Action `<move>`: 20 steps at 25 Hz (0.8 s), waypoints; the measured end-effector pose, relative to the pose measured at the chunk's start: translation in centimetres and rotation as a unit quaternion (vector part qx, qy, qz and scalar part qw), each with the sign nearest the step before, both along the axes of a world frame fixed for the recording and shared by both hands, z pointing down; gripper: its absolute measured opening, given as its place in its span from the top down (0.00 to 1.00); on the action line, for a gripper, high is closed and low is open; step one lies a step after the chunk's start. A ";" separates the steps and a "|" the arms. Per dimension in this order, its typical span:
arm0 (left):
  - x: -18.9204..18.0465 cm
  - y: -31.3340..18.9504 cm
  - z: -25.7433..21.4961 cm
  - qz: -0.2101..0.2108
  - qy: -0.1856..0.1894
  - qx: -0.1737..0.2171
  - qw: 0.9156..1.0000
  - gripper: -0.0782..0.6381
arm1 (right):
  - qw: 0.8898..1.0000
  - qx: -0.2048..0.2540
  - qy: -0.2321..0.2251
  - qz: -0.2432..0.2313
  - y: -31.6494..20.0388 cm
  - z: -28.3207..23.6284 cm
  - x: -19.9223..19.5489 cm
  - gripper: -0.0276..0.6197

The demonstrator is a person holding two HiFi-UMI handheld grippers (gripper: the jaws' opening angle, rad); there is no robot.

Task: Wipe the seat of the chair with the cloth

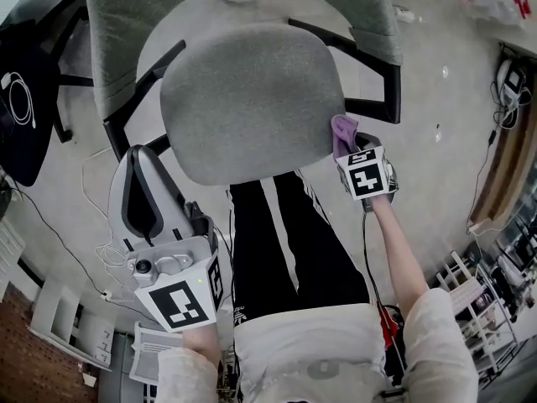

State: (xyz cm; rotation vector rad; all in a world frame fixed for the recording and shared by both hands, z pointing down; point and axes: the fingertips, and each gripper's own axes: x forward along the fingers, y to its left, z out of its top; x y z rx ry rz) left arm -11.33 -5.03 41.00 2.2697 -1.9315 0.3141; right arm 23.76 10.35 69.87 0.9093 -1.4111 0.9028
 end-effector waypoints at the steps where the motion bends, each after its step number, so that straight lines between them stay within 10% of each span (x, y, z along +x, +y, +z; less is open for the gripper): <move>1: -0.1 -0.2 -0.6 0.001 -0.001 0.006 1.000 0.87 | 1.000 0.005 -0.003 -0.001 -0.4 -0.5 -0.5 0.82; 7: -0.3 -1.6 -6.6 -0.004 0.004 0.042 0.999 0.87 | 0.996 0.068 -0.058 -0.008 -6.6 -7.0 -6.5 0.82; 12: 0.6 -4.1 -14.7 0.003 0.035 0.098 0.995 0.87 | 0.971 0.204 -0.123 -0.027 -17.1 -18.3 -13.7 0.82; 16: 1.8 -4.6 -22.6 0.011 0.052 0.121 0.991 0.87 | 0.926 0.330 -0.183 -0.017 -22.3 -32.6 -17.7 0.82; 20: 2.2 -4.6 -29.9 0.022 0.052 0.154 0.986 0.87 | 0.853 0.464 -0.239 -0.008 -24.3 -48.0 -19.5 0.82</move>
